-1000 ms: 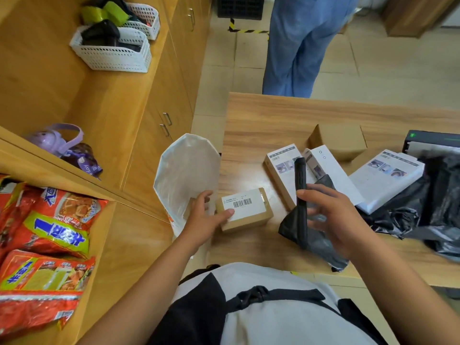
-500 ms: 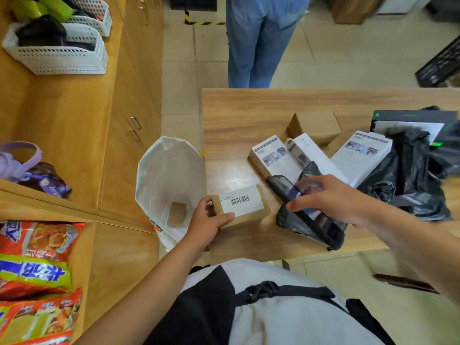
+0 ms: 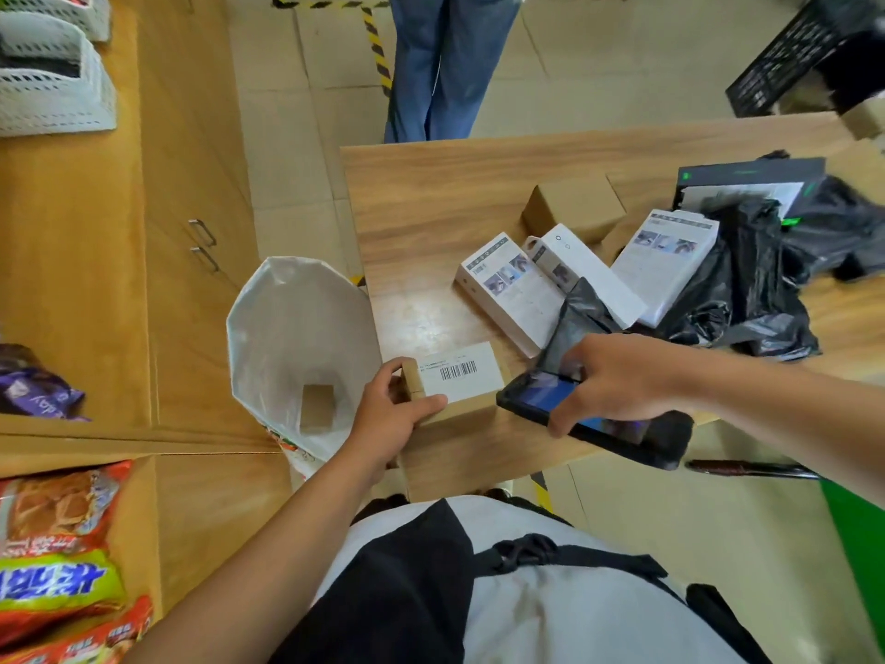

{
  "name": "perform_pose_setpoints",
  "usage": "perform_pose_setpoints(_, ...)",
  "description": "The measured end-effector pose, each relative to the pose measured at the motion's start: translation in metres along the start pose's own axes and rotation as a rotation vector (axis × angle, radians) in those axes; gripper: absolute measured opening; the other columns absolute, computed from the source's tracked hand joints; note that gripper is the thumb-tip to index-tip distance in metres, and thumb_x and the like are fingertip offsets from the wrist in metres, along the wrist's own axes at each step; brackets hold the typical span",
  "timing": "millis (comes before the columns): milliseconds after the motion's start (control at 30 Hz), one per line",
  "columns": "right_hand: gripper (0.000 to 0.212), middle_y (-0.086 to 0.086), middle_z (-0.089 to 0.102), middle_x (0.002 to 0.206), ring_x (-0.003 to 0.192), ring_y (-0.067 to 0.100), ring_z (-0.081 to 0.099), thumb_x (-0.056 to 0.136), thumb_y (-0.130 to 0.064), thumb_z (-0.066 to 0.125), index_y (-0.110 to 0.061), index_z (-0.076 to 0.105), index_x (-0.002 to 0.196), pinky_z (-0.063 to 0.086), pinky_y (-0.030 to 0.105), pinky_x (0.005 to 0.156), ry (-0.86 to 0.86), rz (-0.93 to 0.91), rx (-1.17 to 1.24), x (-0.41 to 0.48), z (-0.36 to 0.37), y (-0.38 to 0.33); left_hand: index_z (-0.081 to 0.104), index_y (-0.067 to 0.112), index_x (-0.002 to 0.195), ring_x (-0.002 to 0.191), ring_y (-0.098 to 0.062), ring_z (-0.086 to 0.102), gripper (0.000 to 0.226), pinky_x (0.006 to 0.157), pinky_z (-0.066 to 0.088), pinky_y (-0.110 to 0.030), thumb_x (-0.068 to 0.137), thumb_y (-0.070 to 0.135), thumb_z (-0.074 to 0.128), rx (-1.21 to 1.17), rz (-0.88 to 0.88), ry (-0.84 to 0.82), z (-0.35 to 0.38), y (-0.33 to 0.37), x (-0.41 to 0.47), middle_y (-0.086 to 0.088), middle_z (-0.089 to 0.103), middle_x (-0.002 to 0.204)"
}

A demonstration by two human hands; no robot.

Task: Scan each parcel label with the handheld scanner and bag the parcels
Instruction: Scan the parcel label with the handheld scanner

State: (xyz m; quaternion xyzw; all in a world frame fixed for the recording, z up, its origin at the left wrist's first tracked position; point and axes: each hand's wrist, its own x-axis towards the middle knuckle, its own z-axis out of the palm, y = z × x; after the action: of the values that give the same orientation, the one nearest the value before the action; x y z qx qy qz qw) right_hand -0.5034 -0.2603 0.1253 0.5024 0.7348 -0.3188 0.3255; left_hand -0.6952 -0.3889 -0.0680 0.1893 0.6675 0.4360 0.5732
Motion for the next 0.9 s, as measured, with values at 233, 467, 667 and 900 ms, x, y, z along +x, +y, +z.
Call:
perform_pose_setpoints(233, 0.042, -0.007, 0.066, 0.053, 0.054, 0.005, 0.064, 0.066, -0.063, 0.079, -0.026, 0.069, 0.085, 0.044, 0.029, 0.057, 0.024, 0.015, -0.054, 0.001, 0.003, -0.001, 0.056, 0.057, 0.102, 0.103, -0.004, 0.062, 0.052, 0.080, 0.058, -0.031, 0.073, 0.026, 0.087, 0.008, 0.006, -0.037, -0.003, 0.000, 0.005, 0.022, 0.063, 0.112)
perform_pose_setpoints(467, 0.045, -0.007, 0.063, 0.050, 0.063, 0.012, 0.064, 0.060, -0.068, 0.076, -0.028, 0.068, 0.082, 0.041, 0.029, 0.056, 0.039, 0.031, -0.093, 0.003, 0.004, 0.001, 0.051, 0.054, 0.112, 0.108, -0.011, 0.060, 0.059, 0.088, 0.057, -0.038, 0.075, 0.024, 0.086, 0.005, 0.027, -0.027, -0.002, 0.001, 0.004, 0.011, 0.060, 0.120)
perform_pose_setpoints(667, 0.047, -0.003, 0.068, 0.053, 0.047, 0.014, 0.065, 0.056, -0.065, 0.075, -0.023, 0.068, 0.074, 0.042, 0.025, 0.052, 0.024, 0.036, -0.030, 0.004, 0.001, 0.004, 0.045, 0.062, 0.117, 0.119, -0.014, 0.049, 0.065, 0.092, 0.053, -0.032, 0.077, 0.026, 0.082, 0.150, 0.106, -0.025, 0.001, 0.001, 0.003, 0.005, 0.043, 0.136)
perform_pose_setpoints(900, 0.060, 0.018, 0.075, 0.077, 0.051, 0.023, 0.067, 0.057, -0.055, 0.083, -0.009, 0.073, 0.094, 0.049, 0.026, 0.048, -0.043, -0.018, 0.226, 0.003, -0.002, 0.012, 0.038, 0.056, 0.128, 0.120, -0.008, 0.036, 0.090, 0.100, 0.043, -0.030, 0.060, 0.029, 0.091, 0.371, 0.215, -0.083, -0.007, 0.003, 0.004, 0.022, 0.027, 0.130)
